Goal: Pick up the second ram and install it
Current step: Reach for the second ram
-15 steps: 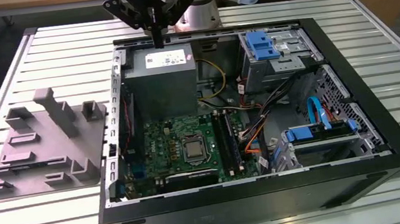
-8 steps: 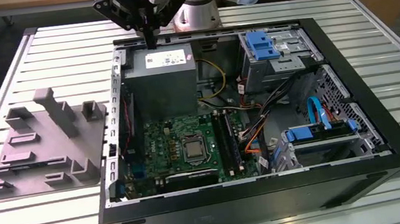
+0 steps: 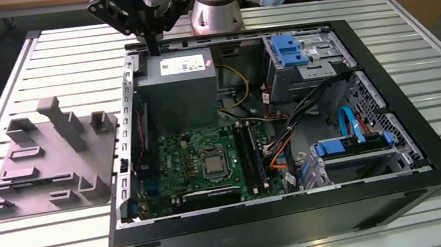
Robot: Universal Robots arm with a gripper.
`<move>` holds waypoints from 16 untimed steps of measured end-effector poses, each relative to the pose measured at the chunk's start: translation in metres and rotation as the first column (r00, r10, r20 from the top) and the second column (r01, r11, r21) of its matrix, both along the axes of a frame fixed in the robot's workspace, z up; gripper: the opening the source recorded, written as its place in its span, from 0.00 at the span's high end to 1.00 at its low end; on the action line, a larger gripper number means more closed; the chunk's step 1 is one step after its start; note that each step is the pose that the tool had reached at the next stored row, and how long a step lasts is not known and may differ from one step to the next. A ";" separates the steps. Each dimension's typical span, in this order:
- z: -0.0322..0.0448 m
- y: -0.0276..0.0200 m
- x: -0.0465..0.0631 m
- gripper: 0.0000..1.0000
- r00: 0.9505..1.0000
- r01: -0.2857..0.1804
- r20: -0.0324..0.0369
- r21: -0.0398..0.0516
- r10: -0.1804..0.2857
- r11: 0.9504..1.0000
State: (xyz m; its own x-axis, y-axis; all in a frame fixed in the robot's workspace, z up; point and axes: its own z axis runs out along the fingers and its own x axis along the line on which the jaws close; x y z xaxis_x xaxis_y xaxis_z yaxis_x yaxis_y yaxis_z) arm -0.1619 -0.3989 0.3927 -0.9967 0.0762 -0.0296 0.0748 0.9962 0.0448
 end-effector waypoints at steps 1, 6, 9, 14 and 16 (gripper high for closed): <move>0.0000 0.0000 -0.003 0.90 1.000 0.000 0.000 0.000 0.000 1.000; -0.0004 0.0000 -0.018 0.90 1.000 0.000 0.003 0.000 0.000 1.000; -0.0008 0.0000 -0.028 0.90 1.000 0.000 0.004 0.000 0.000 1.000; -0.0015 0.0000 -0.043 0.90 1.000 0.000 0.004 0.000 0.000 1.000; -0.0018 0.0000 -0.049 0.90 1.000 0.000 0.004 0.000 0.000 1.000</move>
